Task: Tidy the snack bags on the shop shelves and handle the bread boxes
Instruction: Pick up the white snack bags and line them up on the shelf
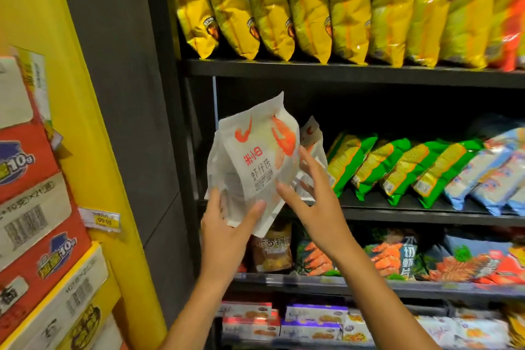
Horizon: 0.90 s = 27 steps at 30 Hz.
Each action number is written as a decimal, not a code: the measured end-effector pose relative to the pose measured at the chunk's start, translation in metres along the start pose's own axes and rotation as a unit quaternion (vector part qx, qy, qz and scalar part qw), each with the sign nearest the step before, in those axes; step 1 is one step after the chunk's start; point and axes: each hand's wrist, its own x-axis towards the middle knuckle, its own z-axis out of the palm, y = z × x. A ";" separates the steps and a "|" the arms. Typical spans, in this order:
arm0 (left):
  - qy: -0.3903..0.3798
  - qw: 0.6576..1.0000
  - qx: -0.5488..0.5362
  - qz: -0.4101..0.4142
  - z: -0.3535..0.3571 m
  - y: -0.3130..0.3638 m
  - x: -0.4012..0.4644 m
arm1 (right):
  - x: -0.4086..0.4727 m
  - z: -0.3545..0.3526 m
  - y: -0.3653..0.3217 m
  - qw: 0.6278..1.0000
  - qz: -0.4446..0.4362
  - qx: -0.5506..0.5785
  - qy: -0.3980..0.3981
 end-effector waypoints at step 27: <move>-0.195 0.951 0.237 0.039 0.026 -0.120 0.054 | 0.036 0.018 0.121 0.990 0.006 -0.141 0.011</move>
